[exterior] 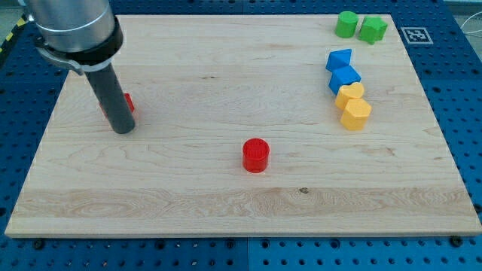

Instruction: Push the red circle slightly right

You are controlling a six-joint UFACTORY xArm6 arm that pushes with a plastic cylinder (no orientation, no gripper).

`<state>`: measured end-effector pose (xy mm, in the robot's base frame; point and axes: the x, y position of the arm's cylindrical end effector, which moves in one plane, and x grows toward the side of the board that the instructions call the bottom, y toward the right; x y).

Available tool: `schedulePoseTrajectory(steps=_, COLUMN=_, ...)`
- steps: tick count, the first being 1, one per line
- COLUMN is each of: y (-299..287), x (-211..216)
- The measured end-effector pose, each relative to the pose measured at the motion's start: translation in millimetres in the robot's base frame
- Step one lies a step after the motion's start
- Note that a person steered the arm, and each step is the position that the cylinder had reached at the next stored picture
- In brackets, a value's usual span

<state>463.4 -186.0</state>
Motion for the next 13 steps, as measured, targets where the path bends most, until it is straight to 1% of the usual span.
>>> schedulePoseTrajectory(steps=2, y=-10, x=-20)
schedulePoseTrajectory(steps=3, y=2, x=-12)
schedulePoseTrajectory(steps=5, y=70, x=38)
schedulePoseTrajectory(steps=6, y=89, x=51)
schedulePoseTrajectory(steps=8, y=89, x=51)
schedulePoseTrajectory(steps=9, y=109, x=57)
schedulePoseTrajectory(steps=10, y=143, x=75)
schedulePoseTrajectory(steps=13, y=214, x=83)
